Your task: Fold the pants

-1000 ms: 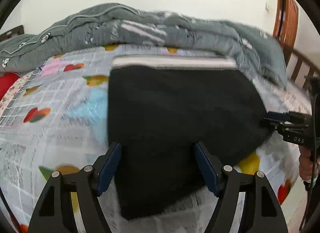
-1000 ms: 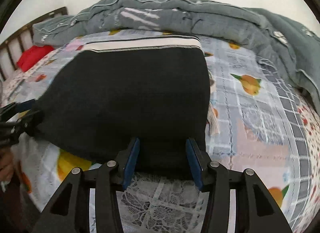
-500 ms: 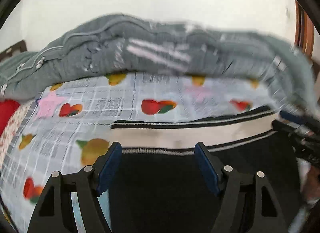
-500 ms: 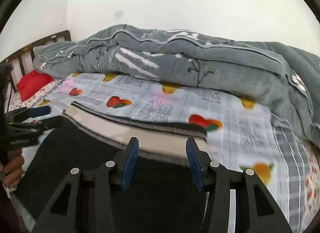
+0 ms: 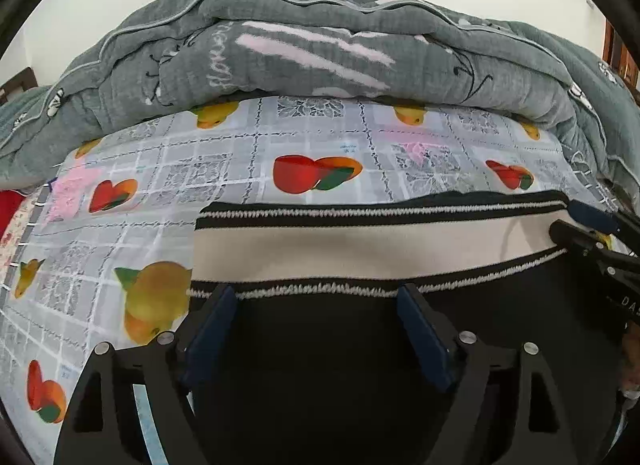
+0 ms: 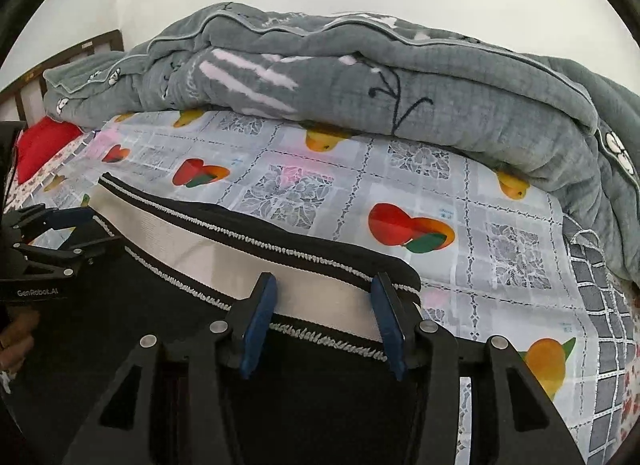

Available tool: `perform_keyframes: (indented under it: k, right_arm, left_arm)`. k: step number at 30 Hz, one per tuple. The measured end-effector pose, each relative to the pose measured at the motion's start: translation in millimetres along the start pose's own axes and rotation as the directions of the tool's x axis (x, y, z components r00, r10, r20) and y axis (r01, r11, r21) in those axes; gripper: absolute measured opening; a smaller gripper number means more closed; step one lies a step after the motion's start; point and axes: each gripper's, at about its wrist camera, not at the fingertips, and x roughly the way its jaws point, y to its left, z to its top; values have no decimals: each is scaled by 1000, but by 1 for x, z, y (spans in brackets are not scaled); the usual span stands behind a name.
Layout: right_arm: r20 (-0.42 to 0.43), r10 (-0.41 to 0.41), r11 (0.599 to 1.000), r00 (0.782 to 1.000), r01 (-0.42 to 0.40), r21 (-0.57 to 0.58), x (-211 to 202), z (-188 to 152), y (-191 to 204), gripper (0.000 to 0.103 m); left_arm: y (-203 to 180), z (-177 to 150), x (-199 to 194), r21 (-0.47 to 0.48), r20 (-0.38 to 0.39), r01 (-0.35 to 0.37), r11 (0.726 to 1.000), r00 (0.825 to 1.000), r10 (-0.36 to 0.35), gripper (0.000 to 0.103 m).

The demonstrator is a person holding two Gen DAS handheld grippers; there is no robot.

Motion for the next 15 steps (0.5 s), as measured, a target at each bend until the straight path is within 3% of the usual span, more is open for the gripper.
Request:
perform_keyframes:
  k: [5, 9, 12, 15]
  right_arm:
    - [-28, 7, 1000, 1000, -6, 27, -33, -16, 0, 53]
    - [-30, 5, 999, 1000, -3, 44, -70, -53, 7, 53]
    - [-21, -20, 998, 1000, 21, 54, -101, -88, 14, 54]
    - [-60, -29, 995, 998, 35, 98, -120, -120, 16, 54]
  left_arm:
    - [-5, -27, -37, 14, -20, -34, 999, 999, 34, 82]
    - [-18, -67, -75, 32, 25, -58, 998, 998, 57, 82]
    - [-24, -102, -100, 15, 37, -14, 1000, 999, 13, 82]
    - [-24, -131, -127, -20, 53, -12, 1000, 999, 13, 82]
